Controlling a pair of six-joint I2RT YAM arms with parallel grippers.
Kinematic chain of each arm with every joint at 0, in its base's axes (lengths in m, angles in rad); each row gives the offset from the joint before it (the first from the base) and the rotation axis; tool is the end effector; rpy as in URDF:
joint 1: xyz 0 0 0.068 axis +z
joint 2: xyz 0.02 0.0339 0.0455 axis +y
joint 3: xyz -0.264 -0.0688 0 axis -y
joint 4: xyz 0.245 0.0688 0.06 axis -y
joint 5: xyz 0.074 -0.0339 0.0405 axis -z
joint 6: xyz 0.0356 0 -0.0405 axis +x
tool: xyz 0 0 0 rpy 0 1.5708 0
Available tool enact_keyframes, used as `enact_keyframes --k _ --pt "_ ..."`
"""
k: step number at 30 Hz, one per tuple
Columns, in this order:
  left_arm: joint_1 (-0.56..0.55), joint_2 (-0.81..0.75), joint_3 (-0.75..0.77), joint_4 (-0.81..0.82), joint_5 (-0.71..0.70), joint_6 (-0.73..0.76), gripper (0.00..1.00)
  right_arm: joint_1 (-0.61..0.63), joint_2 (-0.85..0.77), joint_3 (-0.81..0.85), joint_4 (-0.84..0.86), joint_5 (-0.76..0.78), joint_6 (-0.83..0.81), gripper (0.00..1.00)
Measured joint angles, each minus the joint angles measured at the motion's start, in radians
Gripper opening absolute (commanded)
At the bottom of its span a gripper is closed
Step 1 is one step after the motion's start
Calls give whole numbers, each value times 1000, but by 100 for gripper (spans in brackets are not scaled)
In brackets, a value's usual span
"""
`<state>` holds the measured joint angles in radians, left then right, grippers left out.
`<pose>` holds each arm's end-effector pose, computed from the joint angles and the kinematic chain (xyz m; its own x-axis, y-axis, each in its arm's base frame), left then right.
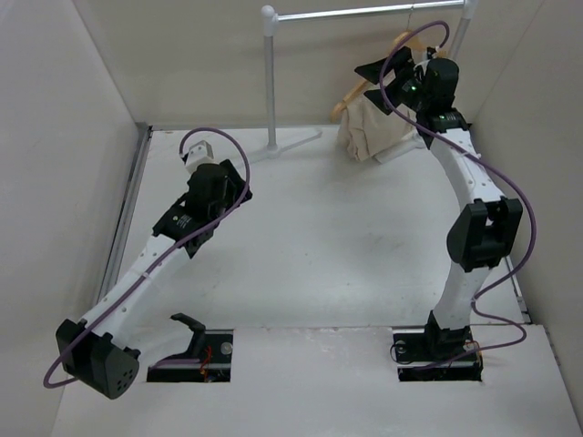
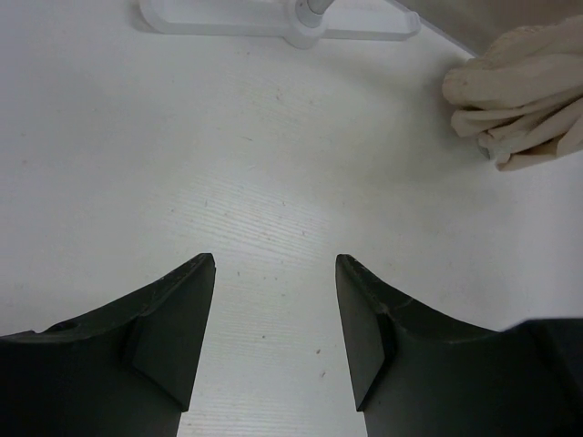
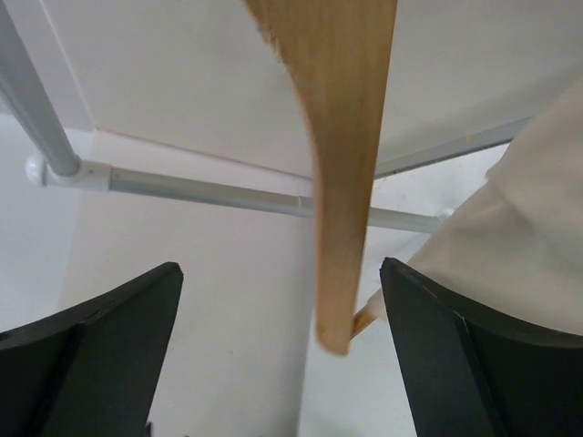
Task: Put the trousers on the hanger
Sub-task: Place the hanger at the clothesline, then reset both arms
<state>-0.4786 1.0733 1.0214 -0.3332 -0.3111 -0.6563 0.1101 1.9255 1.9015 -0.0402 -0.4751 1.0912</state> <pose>0.2196 -0.1017 0.3522 -0.3780 -0.4583 -0.8044 -0.0556 0.8786 -0.4744 0.4589 0.0671 0.4084 -0.5186 0.7364 -0.4344 -0.1979 0.3909 0.8989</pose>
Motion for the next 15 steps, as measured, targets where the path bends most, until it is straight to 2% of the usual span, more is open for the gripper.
enact_keyframes --k 3,7,8,15 --pt "18 11 0 0 3 0 58 0 -24 -2 -28 21 -34 100" --pt "25 36 17 -10 16 0 75 0 -143 -69 -78 83 -108 100" --pt "22 42 24 -11 18 0 100 0 -186 -97 -88 98 -127 100" --pt "-40 94 55 -5 23 -3 100 1 -563 -451 -120 248 -261 100"
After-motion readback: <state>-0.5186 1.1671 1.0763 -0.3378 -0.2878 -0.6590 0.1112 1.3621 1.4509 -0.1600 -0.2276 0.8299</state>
